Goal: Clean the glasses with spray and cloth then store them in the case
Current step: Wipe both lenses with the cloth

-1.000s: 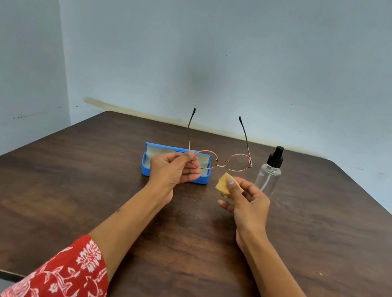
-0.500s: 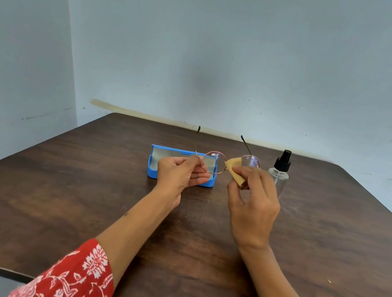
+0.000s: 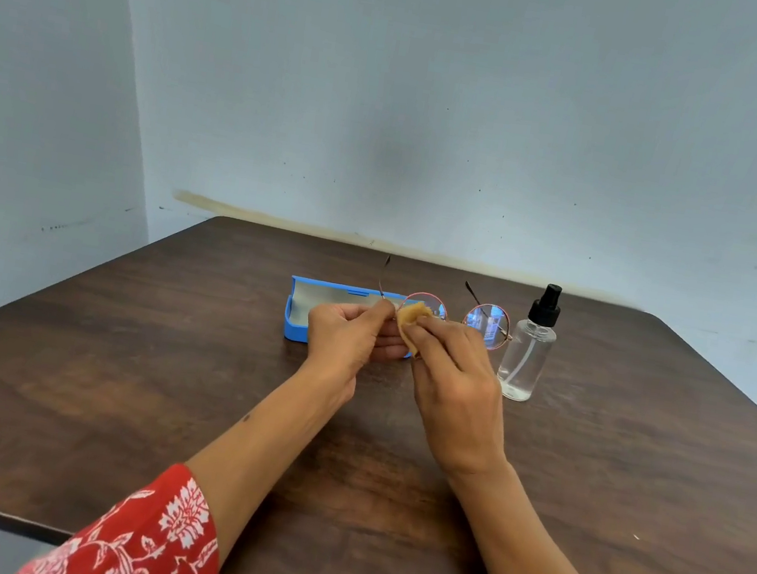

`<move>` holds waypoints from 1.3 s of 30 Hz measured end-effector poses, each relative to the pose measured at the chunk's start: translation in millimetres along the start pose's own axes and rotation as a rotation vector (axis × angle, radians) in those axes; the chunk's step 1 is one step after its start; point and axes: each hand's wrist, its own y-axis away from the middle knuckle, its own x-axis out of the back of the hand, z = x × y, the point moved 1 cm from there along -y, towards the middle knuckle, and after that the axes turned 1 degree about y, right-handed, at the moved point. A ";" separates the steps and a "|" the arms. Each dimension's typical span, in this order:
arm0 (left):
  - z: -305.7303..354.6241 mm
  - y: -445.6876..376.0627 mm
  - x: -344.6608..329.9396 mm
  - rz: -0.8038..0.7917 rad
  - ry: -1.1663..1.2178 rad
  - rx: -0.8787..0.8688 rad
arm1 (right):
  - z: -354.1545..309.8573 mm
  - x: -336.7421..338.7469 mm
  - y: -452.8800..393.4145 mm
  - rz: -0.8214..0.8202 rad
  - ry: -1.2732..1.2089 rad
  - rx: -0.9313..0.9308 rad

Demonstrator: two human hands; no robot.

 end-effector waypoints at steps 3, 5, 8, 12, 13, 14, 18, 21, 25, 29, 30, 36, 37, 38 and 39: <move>0.5 0.1 -0.6 0.016 -0.009 0.016 | 8.1 3.3 -1.2 0.061 0.007 -0.082; -0.5 -0.2 -0.9 0.011 -0.018 0.021 | 8.8 4.9 -2.0 0.056 0.014 -0.094; -2.6 -0.2 -0.2 0.002 -0.029 0.011 | 0.8 2.6 -1.9 -0.014 -0.013 -0.031; -1.3 -2.0 0.9 0.004 -0.022 0.002 | -2.3 -0.9 -0.5 -0.060 -0.005 0.023; -0.7 -2.5 1.0 0.011 -0.020 0.007 | -0.3 -0.7 -0.2 -0.051 0.016 0.016; 0.0 -2.9 1.2 0.018 -0.020 0.011 | 2.0 0.0 0.0 -0.034 0.044 0.003; 1.0 -2.5 1.3 0.018 -0.037 0.014 | 7.8 2.6 -0.4 0.009 0.129 -0.019; 0.0 -2.7 1.3 0.004 -0.036 0.002 | 0.3 -0.2 0.2 -0.026 0.077 0.039; 0.4 -5.4 3.1 0.013 -0.035 -0.007 | -3.2 -1.4 0.4 -0.051 0.037 0.035; 1.3 -5.9 3.8 0.033 -0.055 0.018 | 5.8 3.3 0.0 0.006 0.089 -0.052; 1.3 -5.7 3.5 0.030 -0.058 0.020 | 6.0 3.5 0.0 0.012 0.092 -0.055; 0.3 -5.5 3.4 0.019 -0.065 0.007 | -3.8 -2.2 0.8 -0.047 0.032 0.010; 0.5 -5.4 3.4 0.024 -0.064 0.006 | -2.9 -2.0 0.5 -0.043 0.040 -0.003; 0.6 -5.4 3.4 0.030 -0.067 0.008 | -0.9 -1.4 0.3 -0.034 0.054 -0.026; 0.7 -4.9 3.3 0.034 -0.071 0.012 | 1.4 -0.4 0.2 -0.024 0.069 -0.054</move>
